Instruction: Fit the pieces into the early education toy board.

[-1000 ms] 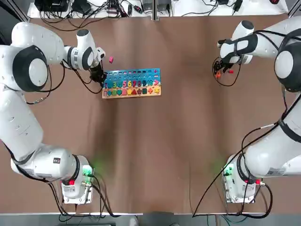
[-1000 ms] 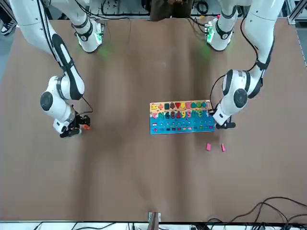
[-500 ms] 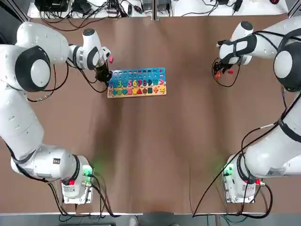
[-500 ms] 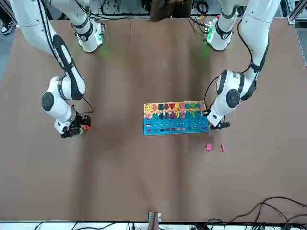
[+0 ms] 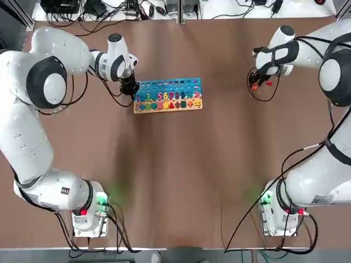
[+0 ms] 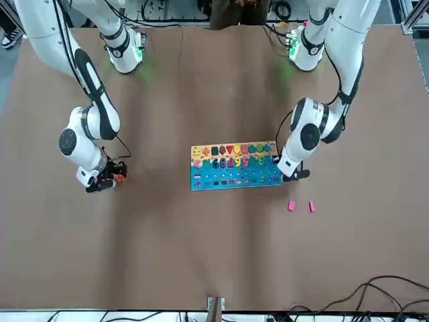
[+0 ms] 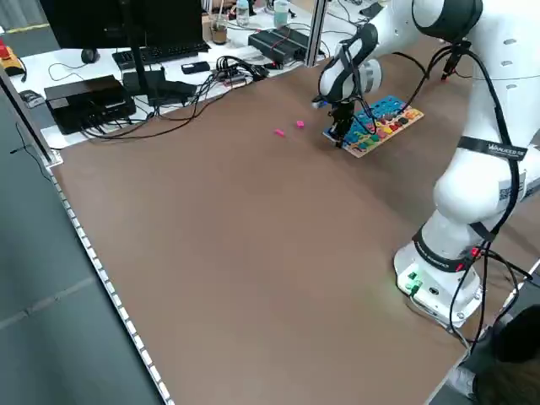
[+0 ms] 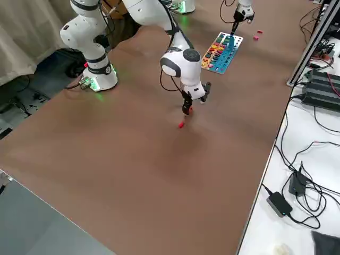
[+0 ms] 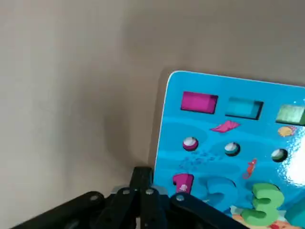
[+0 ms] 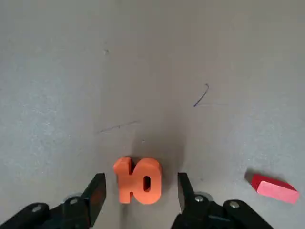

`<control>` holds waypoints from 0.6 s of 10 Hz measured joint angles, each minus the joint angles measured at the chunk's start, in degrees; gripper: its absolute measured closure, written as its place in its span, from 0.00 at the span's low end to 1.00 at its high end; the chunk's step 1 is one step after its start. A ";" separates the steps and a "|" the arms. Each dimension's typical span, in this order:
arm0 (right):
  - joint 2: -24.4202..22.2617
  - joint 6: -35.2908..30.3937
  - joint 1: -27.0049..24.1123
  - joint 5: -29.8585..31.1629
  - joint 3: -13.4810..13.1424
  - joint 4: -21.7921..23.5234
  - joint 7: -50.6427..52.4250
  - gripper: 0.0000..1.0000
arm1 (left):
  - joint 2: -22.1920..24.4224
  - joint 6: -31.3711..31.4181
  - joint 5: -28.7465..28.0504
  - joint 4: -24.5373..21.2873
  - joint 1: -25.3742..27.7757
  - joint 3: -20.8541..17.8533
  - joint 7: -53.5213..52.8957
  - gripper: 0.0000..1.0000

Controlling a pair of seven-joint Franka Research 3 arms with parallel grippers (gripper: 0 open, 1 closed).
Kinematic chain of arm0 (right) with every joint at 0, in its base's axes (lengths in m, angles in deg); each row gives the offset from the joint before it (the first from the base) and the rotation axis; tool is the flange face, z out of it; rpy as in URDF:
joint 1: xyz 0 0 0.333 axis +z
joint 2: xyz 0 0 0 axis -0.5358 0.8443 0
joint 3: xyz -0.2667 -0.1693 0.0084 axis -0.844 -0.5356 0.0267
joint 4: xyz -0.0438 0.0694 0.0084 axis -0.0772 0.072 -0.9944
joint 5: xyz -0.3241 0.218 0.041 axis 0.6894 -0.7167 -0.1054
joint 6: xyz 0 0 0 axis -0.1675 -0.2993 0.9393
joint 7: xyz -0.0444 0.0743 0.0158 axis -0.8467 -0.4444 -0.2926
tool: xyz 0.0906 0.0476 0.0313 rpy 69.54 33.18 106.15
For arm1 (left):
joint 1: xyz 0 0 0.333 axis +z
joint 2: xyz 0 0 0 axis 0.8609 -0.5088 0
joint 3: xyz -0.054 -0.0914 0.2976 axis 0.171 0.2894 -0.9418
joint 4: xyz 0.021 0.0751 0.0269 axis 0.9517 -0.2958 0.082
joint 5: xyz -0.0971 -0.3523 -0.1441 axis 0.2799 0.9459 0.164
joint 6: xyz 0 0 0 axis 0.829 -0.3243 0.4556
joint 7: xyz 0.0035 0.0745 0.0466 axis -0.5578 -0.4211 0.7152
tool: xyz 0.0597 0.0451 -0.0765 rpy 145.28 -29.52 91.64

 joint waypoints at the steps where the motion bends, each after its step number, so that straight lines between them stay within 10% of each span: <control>1: 0.00 0.16 0.01 0.00 0.00 0.11 0.00 0.31 | -0.54 -0.15 0.00 0.94 -0.81 0.01 1.39 0.99; 6: 0.02 0.46 0.02 0.00 0.00 0.37 0.00 0.36 | -2.98 -0.28 0.00 4.90 -4.11 0.06 6.55 0.99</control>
